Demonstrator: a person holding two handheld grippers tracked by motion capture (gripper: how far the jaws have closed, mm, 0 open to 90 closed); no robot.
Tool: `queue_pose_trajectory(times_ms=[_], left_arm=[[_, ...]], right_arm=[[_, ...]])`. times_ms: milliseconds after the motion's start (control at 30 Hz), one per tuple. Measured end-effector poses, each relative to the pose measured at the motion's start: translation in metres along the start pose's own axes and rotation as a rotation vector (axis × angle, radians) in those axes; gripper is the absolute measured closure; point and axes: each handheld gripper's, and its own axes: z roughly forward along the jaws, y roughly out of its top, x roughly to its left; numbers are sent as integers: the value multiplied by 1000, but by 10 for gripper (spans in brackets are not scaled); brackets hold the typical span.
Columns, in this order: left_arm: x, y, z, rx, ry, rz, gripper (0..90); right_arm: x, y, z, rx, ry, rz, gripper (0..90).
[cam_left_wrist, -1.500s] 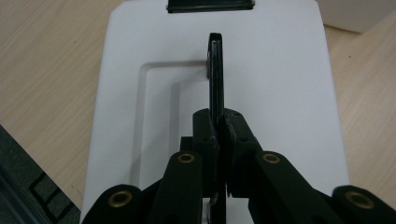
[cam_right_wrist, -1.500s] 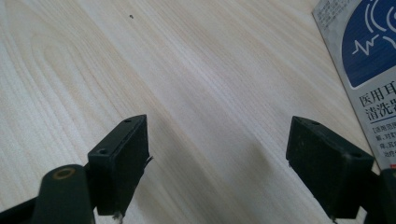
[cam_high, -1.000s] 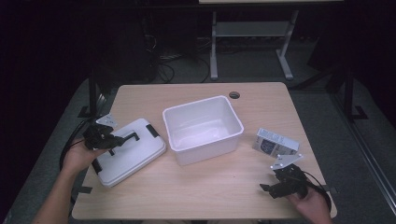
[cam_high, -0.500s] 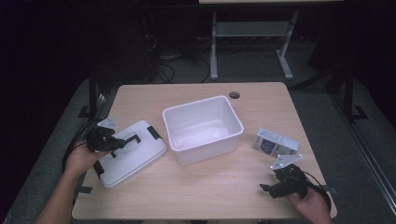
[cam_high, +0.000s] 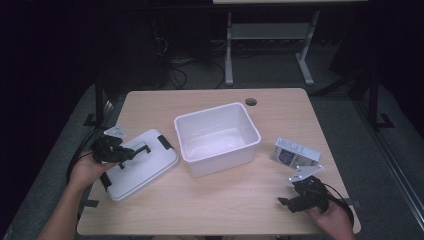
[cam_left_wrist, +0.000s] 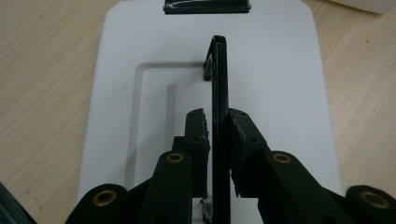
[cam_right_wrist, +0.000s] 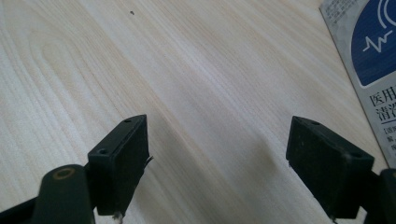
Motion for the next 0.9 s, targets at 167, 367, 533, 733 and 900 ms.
queue_pose_trajectory(times_ms=[167,367,533,733,900], left_arm=[[-2,0,-1,-2,-4,3,744],[-4,-1,-1,-12,-12,-2,699],[-7,-1,-3,-18,-21,4,658],[-9,0,-6,-31,-41,4,616],[-12,1,-10,-47,-49,17,588]], right_arm=[[0,1,1,3,1,-1,206],[-1,2,-1,5,-1,-7,206],[-2,5,-8,5,-9,-12,205],[-4,8,-13,4,-12,-17,193],[-4,5,-23,-11,-9,-10,181]])
